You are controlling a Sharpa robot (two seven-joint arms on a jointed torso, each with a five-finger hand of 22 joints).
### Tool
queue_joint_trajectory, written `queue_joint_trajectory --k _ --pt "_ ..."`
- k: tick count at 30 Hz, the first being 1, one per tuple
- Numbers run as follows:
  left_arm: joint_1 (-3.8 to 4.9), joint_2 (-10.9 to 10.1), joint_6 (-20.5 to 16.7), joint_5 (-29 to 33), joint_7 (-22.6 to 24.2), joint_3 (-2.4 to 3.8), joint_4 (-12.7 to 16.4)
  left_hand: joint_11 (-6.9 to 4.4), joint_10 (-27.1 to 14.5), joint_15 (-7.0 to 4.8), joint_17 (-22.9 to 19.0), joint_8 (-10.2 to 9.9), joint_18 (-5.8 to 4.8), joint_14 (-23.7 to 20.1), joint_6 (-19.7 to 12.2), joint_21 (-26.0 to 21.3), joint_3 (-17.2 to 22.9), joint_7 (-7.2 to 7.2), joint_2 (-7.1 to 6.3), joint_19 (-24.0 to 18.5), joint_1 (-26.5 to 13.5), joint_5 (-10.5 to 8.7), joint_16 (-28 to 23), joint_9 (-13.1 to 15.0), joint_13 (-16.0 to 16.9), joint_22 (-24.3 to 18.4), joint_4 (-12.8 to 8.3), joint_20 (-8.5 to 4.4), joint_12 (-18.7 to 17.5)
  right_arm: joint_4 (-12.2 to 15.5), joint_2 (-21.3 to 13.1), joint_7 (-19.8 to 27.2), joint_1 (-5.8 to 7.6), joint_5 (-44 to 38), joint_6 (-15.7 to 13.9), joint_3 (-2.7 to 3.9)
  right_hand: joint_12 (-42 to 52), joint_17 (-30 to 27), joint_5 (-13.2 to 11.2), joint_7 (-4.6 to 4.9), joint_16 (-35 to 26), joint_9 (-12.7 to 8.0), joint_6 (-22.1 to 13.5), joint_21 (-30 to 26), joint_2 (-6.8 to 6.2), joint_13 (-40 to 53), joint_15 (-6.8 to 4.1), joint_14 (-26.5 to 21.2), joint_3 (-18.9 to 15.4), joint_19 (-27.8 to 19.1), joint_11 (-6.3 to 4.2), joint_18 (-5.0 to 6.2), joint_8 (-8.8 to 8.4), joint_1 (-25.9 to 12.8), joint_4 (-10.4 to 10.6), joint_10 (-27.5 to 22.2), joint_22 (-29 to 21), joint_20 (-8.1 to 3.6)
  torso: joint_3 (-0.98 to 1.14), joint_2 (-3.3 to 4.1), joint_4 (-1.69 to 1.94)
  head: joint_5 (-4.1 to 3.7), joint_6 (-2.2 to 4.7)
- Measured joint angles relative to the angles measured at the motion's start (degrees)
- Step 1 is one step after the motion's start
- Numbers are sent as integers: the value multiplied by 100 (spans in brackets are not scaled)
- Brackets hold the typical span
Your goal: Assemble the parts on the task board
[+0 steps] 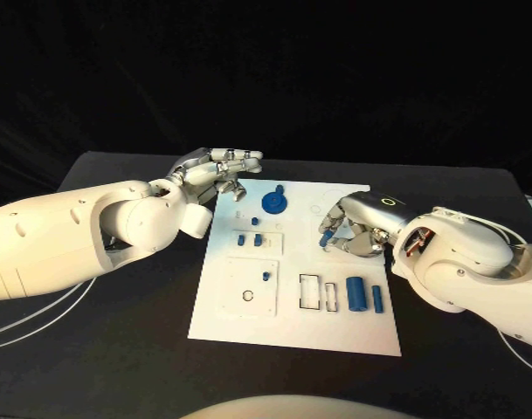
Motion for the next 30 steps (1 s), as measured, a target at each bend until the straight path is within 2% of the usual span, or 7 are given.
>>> queue_joint_trajectory --k 6,13,22,30 --pt "-1 5 12 0 -17 0 -2 0 0 0 0 0 0 0 0 0 0 0 0 0 0 0 0 0 0 0 0 0 0 145 15 18 8 286 -127 7 -9 0 -13 1 0 1 -2 0 0 0 0 0 0 0 -12 0 -4 0 0 12 -1 0 1 5 -2 9 1" --pt "1 23 23 0 -35 0 -9 0 0 0 -6 0 0 0 0 -24 -18 0 0 0 0 0 0 0 6 -13 18 0 0 260 361 92 -21 512 -186 9 -29 6 -22 22 22 -1 18 0 1 -1 0 0 -1 0 -30 0 -6 -3 0 72 -1 1 0 8 3 47 -14" --pt "0 52 38 0 -58 -1 -10 0 0 0 -6 0 0 0 0 -23 -18 0 0 0 0 0 0 0 6 -13 18 0 0 232 966 212 -183 602 -189 -21 -30 6 -44 29 22 1 12 0 24 -7 1 0 3 -1 -34 0 4 -28 4 85 -2 1 -4 8 7 107 -43" --pt "0 57 46 0 -70 -1 -1 0 0 0 -6 0 0 0 0 -23 -18 0 0 0 0 0 0 0 5 -13 18 0 0 -3 1340 305 -361 590 -118 -90 -44 -2 -62 34 22 3 5 0 38 -8 1 0 16 -1 -44 0 7 -42 18 97 -19 1 -4 12 4 152 -69"
